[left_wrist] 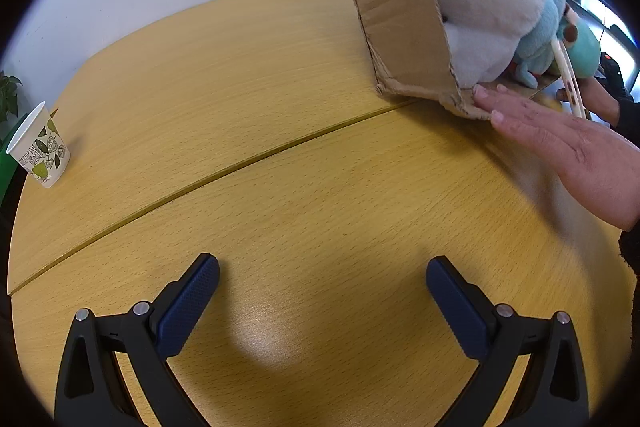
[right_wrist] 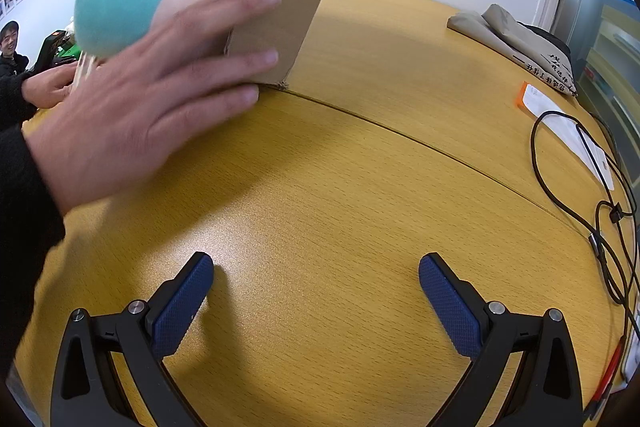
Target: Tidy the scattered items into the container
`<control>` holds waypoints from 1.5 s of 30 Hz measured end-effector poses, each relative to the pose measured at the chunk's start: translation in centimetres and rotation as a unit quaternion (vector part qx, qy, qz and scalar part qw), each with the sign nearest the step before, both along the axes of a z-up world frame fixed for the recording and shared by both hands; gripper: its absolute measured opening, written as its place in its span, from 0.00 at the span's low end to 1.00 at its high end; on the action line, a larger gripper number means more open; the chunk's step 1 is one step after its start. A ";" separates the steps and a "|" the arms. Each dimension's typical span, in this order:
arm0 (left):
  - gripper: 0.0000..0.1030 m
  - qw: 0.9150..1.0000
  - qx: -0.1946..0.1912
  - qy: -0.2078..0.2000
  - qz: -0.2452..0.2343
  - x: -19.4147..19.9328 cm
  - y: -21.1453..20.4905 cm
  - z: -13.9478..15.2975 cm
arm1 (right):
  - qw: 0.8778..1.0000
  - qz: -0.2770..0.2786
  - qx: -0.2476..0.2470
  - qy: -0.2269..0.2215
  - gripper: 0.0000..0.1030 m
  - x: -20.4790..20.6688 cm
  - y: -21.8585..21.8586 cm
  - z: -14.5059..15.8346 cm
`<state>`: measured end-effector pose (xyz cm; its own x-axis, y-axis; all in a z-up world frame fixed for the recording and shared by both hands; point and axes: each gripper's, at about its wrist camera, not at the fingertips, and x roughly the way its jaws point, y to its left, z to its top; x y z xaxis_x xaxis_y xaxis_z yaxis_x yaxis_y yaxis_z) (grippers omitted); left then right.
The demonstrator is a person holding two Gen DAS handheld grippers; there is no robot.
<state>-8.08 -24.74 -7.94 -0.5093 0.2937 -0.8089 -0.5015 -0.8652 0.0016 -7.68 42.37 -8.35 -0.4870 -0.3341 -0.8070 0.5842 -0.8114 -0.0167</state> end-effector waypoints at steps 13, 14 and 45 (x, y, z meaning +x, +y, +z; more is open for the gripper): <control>1.00 1.000 0.000 0.000 0.000 0.0 0.0 0.2 | 1.000 0.000 0.000 0.000 1.00 0.1 0.0 0.0; 1.00 1.000 0.000 0.000 0.000 0.0 -0.1 0.2 | 1.000 0.000 0.000 0.000 1.00 0.1 0.0 0.0; 1.00 1.000 0.000 0.000 0.000 0.1 0.1 0.3 | 1.000 0.001 0.000 0.000 1.00 0.1 0.0 0.0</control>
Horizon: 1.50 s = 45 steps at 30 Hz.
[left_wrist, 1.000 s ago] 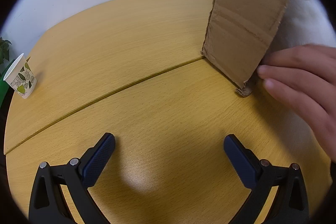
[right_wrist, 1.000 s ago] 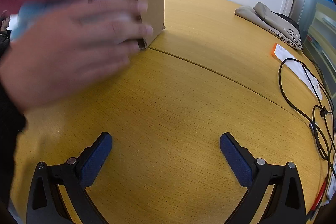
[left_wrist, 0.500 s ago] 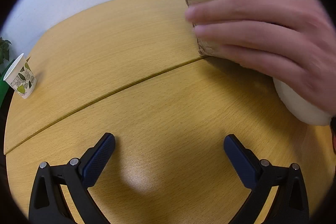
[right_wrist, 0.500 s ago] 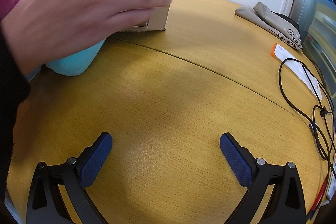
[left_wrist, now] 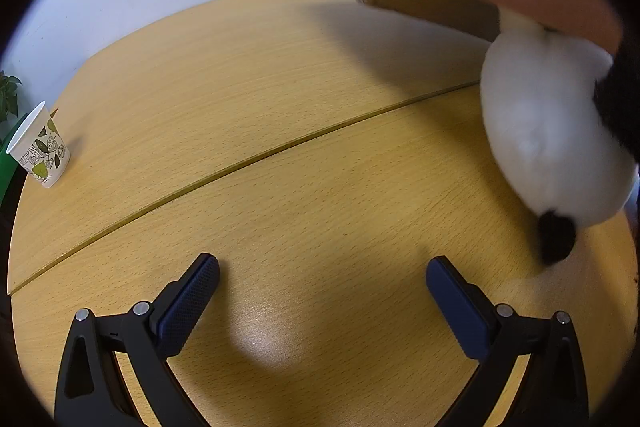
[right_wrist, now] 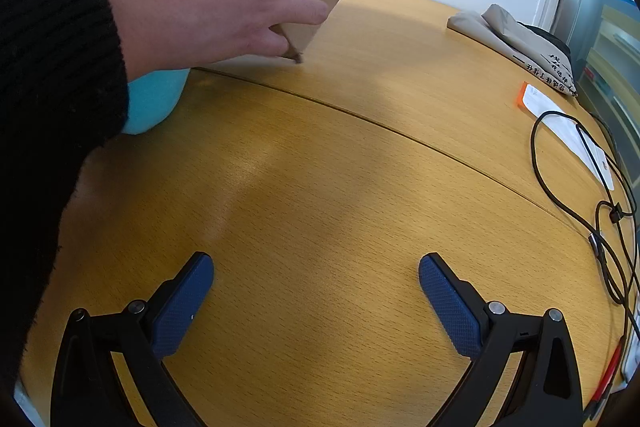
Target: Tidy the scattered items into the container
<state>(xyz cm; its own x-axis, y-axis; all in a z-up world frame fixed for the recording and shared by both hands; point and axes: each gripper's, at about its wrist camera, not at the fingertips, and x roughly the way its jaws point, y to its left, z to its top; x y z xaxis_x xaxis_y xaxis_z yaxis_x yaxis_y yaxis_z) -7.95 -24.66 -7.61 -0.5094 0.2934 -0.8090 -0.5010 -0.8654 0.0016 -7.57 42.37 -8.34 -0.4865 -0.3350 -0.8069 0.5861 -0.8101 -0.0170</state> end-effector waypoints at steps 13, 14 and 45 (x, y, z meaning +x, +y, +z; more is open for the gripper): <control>1.00 1.000 0.000 0.000 0.000 0.0 0.1 0.0 | 1.000 0.000 0.000 0.000 1.00 0.0 0.0 0.0; 1.00 1.000 0.000 0.000 0.000 0.0 0.1 0.0 | 1.000 0.000 0.000 0.000 1.00 0.0 0.0 0.0; 1.00 0.999 0.000 0.000 0.032 0.5 0.1 0.1 | 1.000 0.001 0.000 0.000 1.00 0.1 0.0 0.0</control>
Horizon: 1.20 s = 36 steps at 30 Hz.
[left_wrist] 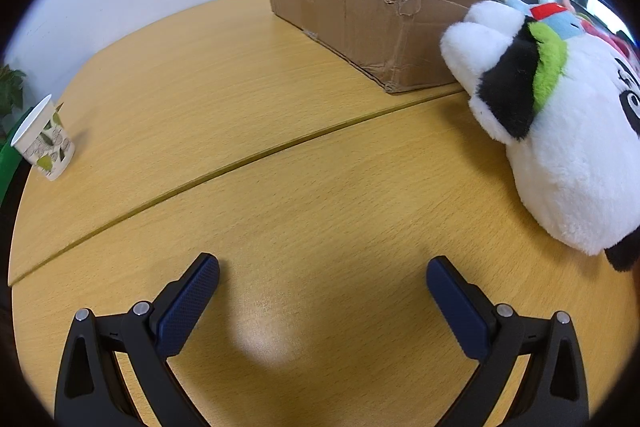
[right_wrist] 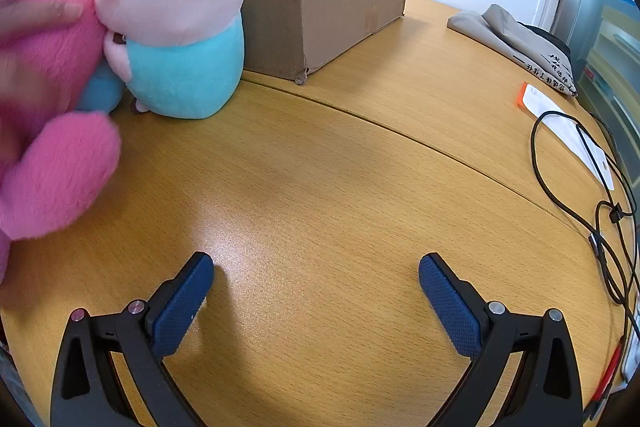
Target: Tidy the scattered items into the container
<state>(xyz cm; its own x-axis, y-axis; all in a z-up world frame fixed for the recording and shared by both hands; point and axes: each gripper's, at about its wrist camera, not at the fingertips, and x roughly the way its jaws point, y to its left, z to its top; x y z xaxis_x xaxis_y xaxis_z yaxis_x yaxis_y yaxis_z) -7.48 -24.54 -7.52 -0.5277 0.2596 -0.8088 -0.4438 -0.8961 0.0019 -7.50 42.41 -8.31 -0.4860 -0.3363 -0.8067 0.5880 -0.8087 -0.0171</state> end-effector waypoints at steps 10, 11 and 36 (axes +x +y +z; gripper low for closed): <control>1.00 1.000 0.000 0.000 0.011 0.1 0.0 0.1 | 1.000 0.000 0.000 0.000 1.00 0.0 0.0 0.0; 1.00 1.000 0.000 0.000 0.011 0.1 0.0 0.1 | 1.000 0.000 0.000 0.000 1.00 0.0 0.0 0.0; 1.00 1.000 0.000 0.000 0.012 0.2 0.1 0.2 | 1.000 0.001 0.000 0.000 1.00 0.0 0.0 0.0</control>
<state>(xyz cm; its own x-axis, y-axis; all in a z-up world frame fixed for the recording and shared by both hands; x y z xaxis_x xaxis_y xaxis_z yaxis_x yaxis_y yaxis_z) -7.31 -24.47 -7.32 -0.5336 0.2474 -0.8087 -0.4229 -0.9062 0.0018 -7.46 42.46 -8.31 -0.4858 -0.3374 -0.8064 0.5895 -0.8076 -0.0173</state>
